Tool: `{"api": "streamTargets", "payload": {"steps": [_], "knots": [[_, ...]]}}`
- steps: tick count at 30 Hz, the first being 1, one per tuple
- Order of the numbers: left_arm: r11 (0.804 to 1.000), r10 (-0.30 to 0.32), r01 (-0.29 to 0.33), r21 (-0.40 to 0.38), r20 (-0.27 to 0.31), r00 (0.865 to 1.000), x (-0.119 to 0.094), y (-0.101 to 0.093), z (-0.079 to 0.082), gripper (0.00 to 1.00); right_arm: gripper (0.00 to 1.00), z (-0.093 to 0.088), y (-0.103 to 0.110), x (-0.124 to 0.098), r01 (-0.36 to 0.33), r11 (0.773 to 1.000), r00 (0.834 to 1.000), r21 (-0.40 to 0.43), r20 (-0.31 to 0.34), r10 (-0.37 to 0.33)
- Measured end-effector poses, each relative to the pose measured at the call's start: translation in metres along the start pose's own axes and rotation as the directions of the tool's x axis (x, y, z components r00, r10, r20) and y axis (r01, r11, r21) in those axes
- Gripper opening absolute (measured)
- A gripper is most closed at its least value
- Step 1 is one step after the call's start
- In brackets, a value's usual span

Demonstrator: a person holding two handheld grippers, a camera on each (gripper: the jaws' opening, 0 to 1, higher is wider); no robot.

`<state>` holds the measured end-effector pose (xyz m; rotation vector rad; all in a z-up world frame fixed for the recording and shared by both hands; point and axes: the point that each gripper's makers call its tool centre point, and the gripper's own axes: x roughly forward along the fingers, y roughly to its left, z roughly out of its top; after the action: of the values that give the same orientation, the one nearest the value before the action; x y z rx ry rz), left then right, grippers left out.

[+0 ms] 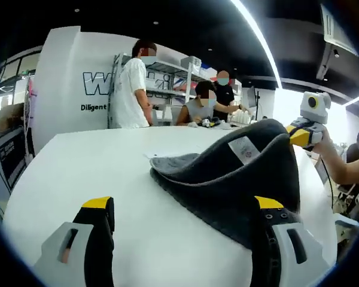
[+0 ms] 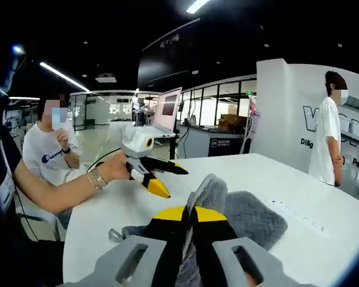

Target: Open the folded towel by lifting each exposed corner and separating the folded layers until the towel lies flat within the target outline without major curled edges

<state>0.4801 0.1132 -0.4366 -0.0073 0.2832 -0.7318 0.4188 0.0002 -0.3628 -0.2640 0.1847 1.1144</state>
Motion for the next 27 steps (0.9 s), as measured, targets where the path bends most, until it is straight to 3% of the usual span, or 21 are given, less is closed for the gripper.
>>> {"api": "streamTargets", "payload": {"steps": [5, 6, 7, 8, 14, 23, 27], "knots": [[1.0, 0.007, -0.007, -0.008, 0.001, 1.0, 0.0, 0.0, -0.001, 0.93, 0.01, -0.01, 0.034, 0.007, -0.074, 0.992, 0.995, -0.101, -0.069, 0.067], [0.998, 0.042, -0.043, 0.035, 0.041, 0.998, 0.005, 0.05, 0.021, 0.93, 0.01, -0.012, 0.04, 0.009, -0.09, 0.99, 0.994, -0.111, -0.078, 0.081], [0.999, 0.038, -0.039, 0.028, 0.038, 0.999, 0.006, 0.057, 0.024, 0.92, 0.01, -0.016, 0.047, 0.012, -0.111, 0.987, 0.99, -0.118, -0.095, 0.1], [0.999, 0.013, -0.014, 0.03, 0.033, 0.999, 0.006, 0.056, 0.024, 0.92, 0.01, -0.021, 0.054, 0.015, -0.134, 0.983, 0.986, -0.124, -0.118, 0.12], [0.999, 0.039, -0.04, 0.014, 0.03, 0.999, 0.001, 0.059, 0.022, 0.92, 0.01, -0.056, 0.081, 0.032, -0.222, 0.961, 0.955, -0.164, -0.236, 0.18], [0.999, 0.044, -0.045, 0.02, 0.027, 0.999, -0.012, 0.032, 0.011, 0.92, 0.06, -0.086, 0.095, 0.047, -0.269, 0.957, 0.93, -0.111, -0.288, 0.228], [0.999, 0.035, -0.035, -0.013, 0.01, 0.999, -0.003, 0.05, 0.015, 0.92, 0.14, -0.097, 0.099, 0.048, -0.277, 0.958, 0.921, -0.076, -0.307, 0.242]]}}
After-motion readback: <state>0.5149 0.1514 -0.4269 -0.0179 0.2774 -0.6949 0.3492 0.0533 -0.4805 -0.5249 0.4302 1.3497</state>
